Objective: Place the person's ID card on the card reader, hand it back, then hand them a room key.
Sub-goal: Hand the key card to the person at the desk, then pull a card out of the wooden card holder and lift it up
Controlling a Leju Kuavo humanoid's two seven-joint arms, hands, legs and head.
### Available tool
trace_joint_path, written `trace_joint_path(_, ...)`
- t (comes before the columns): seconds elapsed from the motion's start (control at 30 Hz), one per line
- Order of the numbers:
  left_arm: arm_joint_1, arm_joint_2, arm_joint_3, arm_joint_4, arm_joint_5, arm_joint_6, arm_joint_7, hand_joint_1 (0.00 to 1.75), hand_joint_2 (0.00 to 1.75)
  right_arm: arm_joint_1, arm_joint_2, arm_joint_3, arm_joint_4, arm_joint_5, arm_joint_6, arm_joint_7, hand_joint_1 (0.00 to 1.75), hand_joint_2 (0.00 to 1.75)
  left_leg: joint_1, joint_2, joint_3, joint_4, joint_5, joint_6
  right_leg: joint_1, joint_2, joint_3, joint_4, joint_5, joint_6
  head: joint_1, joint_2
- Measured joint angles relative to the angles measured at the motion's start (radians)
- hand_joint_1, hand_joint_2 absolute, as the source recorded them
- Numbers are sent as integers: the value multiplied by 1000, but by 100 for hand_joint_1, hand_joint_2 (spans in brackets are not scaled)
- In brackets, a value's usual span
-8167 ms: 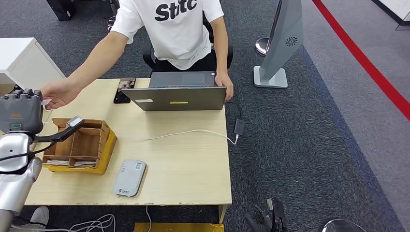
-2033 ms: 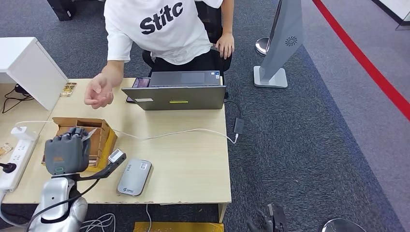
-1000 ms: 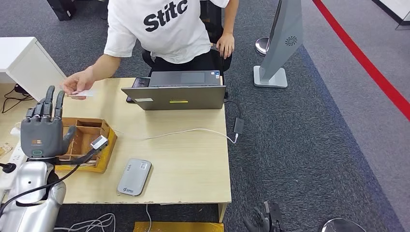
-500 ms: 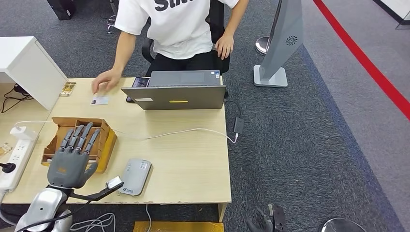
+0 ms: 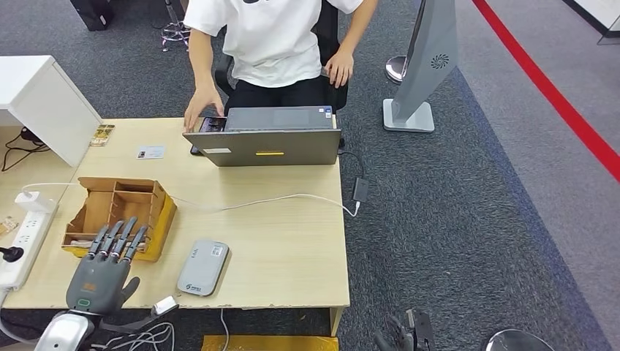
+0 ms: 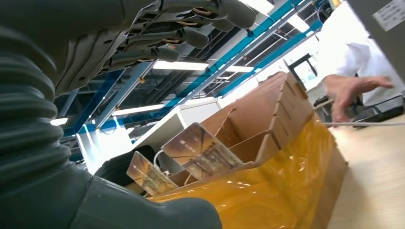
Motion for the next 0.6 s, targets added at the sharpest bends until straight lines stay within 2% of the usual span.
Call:
trace_joint_path(0.2,-6,3,46,17,36,16,-12,0,175,1,0,0,0,8,1,1,0,175,0,0,0,0,0,0,0,0,0,0,0,0,0,0)
trace_joint_path(0.6,-87,-4,131,151,60,37,-34,0,175,-1,0,1,0,27,9,10,0,175,0,0,0,0,0,0,0,0,0,0,0,0,0,0)
